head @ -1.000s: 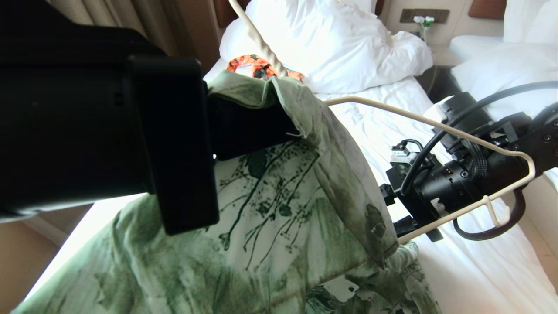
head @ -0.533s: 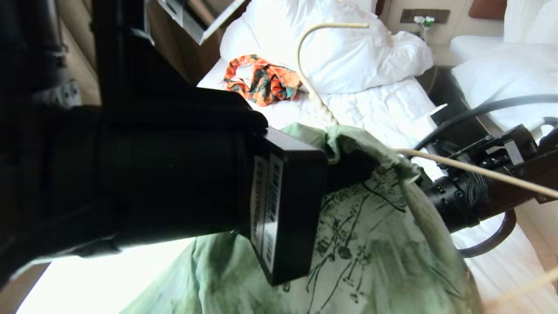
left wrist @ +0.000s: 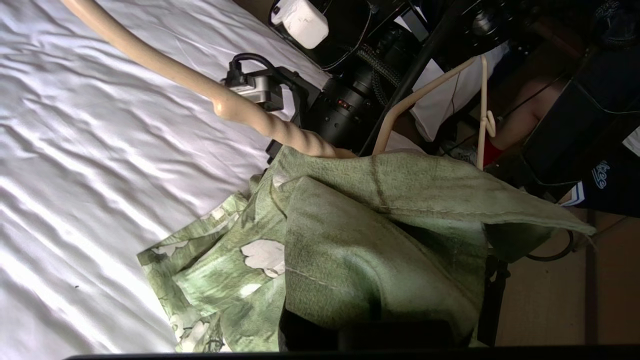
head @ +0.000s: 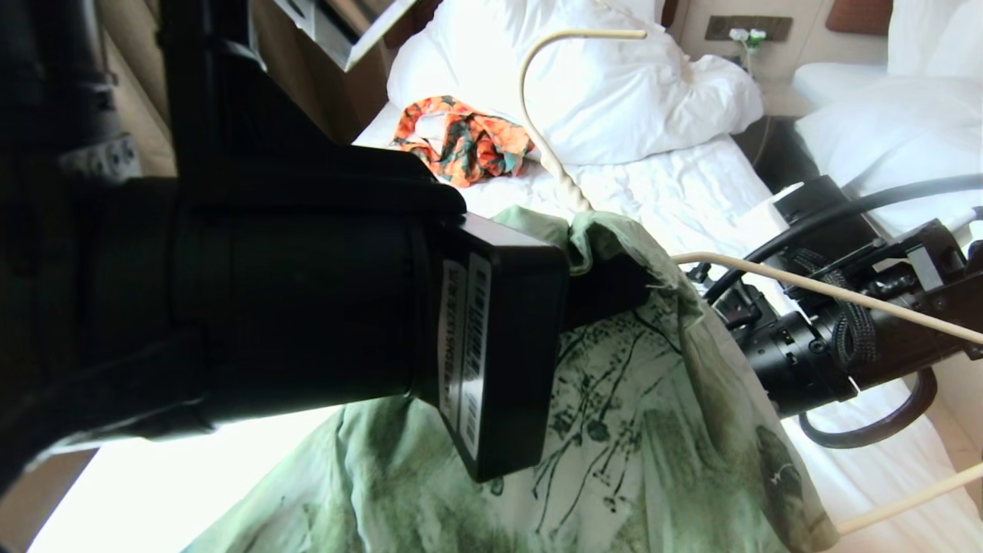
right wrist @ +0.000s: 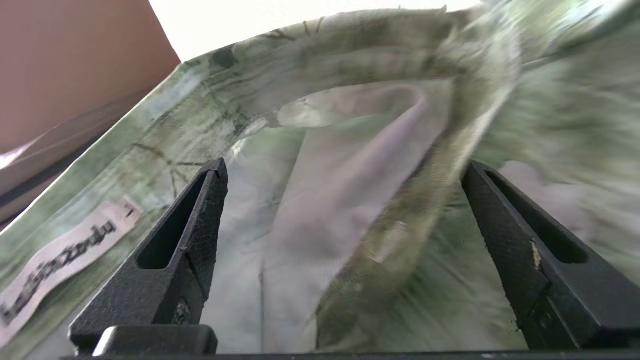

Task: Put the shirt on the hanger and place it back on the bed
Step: Hook the other side of the shirt onto the hanger

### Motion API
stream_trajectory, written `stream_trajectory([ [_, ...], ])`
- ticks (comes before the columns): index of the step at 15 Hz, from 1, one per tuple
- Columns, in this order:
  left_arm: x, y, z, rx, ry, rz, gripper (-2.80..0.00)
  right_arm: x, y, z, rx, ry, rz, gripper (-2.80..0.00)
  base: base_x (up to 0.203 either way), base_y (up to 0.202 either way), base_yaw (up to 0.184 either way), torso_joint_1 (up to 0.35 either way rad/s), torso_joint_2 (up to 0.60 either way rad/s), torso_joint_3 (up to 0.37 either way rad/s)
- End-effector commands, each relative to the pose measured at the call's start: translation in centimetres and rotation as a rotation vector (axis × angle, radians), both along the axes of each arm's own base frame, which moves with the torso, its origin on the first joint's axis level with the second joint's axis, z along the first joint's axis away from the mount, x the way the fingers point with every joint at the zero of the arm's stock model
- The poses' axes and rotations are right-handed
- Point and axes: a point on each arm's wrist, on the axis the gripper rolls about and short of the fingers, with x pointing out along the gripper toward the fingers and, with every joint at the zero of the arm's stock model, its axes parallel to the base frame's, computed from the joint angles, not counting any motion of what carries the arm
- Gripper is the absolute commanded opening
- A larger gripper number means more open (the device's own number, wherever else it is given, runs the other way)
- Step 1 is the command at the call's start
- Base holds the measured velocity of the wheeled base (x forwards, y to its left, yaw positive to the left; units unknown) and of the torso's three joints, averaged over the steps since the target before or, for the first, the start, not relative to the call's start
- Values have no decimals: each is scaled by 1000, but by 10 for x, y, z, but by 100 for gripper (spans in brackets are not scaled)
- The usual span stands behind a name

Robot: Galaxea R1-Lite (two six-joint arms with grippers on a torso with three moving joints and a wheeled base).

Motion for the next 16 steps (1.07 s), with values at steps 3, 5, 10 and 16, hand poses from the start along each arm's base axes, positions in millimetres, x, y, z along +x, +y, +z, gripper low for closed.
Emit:
stream_trajectory([
  [3,0,2,-4,11,8,8,-280,-7,-49,21,-36,-80,-90,0,0,0,0,0,0,0],
  [5,0,2,-2,3,2,9,-280,-11,-73,28,-69,-157,-103,0,0,0,0,0,0,0],
  [10,5,2,-1,18,-23,49,-280,-16,-129,47,-149,-313,-220,0,0,0,0,0,0,0],
  [16,7,4,-2,32,-43,61,-280,-12,-162,65,-189,-394,-340,0,0,0,0,0,0,0],
])
